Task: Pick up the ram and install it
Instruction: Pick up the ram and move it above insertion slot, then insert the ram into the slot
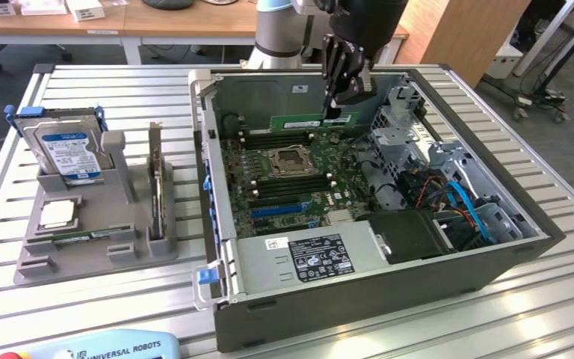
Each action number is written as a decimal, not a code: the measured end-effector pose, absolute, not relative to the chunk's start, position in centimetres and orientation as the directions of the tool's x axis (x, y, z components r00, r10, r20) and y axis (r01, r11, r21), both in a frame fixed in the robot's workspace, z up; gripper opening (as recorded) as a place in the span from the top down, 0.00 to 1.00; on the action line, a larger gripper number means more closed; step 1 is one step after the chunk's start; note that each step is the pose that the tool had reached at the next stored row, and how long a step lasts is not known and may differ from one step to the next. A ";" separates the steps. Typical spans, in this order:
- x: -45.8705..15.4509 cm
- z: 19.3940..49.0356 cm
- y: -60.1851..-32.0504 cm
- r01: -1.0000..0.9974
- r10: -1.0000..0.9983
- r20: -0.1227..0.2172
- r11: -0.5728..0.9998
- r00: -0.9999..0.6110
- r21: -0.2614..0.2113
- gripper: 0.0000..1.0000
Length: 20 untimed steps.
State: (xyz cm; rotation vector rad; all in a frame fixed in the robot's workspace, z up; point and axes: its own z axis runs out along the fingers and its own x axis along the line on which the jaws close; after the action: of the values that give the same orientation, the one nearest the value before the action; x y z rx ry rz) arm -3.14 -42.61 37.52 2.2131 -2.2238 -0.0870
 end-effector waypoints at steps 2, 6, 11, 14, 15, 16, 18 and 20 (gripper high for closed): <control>-3.1 37.5 -42.6 -0.999 -0.999 -0.037 0.004 -0.006 0.041 0.88; -3.1 37.5 -42.6 -0.999 -0.999 -0.037 0.004 -0.006 0.041 0.88; -3.2 37.3 -42.6 -0.999 -0.999 -0.037 0.004 -0.006 0.041 0.88; -3.2 37.0 -42.6 -0.999 -0.999 -0.037 0.004 -0.006 0.041 0.88; -3.2 36.9 -42.6 -0.999 -0.999 -0.037 0.004 -0.006 0.041 0.88; -3.2 36.9 -42.6 -0.999 -0.999 -0.037 0.004 -0.006 0.041 0.88; -3.2 36.7 -42.6 -0.999 -0.999 -0.037 0.004 -0.006 0.041 0.88; -3.2 36.6 -42.6 -0.999 -0.999 -0.037 0.004 -0.006 0.041 0.88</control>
State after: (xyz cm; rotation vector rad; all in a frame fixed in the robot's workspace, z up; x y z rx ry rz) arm -3.15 -42.61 36.57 2.2132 -2.2239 -0.0870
